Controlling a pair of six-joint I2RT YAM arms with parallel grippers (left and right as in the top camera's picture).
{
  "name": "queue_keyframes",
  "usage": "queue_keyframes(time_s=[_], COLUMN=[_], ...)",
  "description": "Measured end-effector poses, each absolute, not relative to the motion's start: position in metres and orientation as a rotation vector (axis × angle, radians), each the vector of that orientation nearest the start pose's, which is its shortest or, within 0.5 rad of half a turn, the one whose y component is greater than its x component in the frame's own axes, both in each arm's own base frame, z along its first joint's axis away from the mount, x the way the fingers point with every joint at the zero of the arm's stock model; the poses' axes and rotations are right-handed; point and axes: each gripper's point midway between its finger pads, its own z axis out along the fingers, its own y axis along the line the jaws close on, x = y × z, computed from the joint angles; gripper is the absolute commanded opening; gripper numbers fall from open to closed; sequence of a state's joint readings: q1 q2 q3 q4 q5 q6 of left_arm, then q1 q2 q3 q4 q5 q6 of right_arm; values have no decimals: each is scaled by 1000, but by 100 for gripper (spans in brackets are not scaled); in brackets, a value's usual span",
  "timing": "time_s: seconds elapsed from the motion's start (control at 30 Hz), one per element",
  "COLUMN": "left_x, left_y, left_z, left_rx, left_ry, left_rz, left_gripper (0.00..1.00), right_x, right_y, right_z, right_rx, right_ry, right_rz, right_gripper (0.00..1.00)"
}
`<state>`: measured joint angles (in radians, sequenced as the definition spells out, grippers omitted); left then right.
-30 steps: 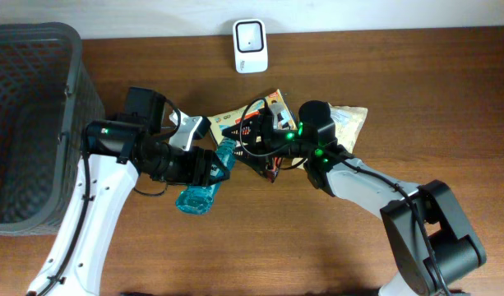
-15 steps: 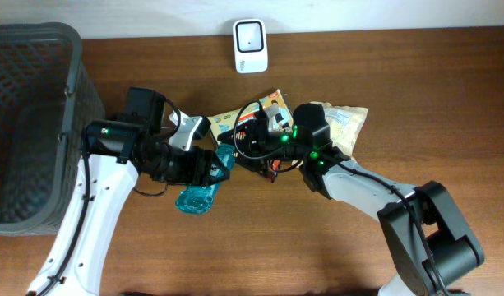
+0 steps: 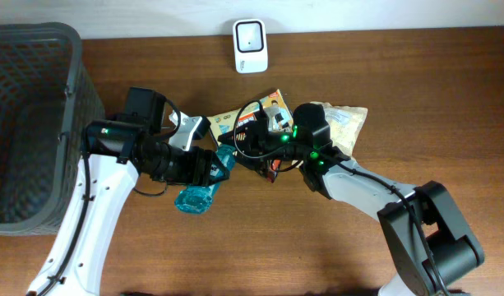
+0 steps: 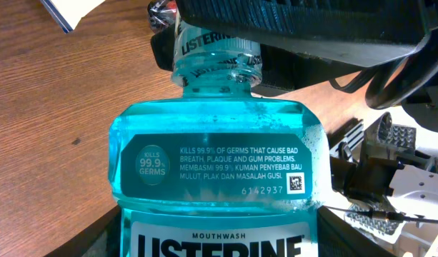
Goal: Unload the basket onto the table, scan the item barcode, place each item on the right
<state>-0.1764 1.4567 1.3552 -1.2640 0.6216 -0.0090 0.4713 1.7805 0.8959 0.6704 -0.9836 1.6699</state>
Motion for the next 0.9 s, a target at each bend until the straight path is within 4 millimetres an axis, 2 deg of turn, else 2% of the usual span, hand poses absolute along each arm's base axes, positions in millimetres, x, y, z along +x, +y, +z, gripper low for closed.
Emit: queue_keyframes(time_s=[0.2,0.33,0.43,0.6,0.9], left_x=[261,261,262,265,274], left_y=[-148,-148,-147,-146,-144], left_z=[201,201,201,201,205], left_rx=[331,326,327,347,405], left_ry=[2835,2838,2839,2821,2761], left_rz=[-938,-934,-928,-895,-798], left_gripper=[53,54,59,64,67], right_x=[329,329,329,334,343], right_y=[328,328,328,329,325], right_z=[185,185,184,192,200], right_rx=[467,466,466,405,325], right_ry=[2393,2393,2393,2324,2239], right_rz=[2160,2160,2159,2164,2147], right_gripper=[31,31,30,17,17])
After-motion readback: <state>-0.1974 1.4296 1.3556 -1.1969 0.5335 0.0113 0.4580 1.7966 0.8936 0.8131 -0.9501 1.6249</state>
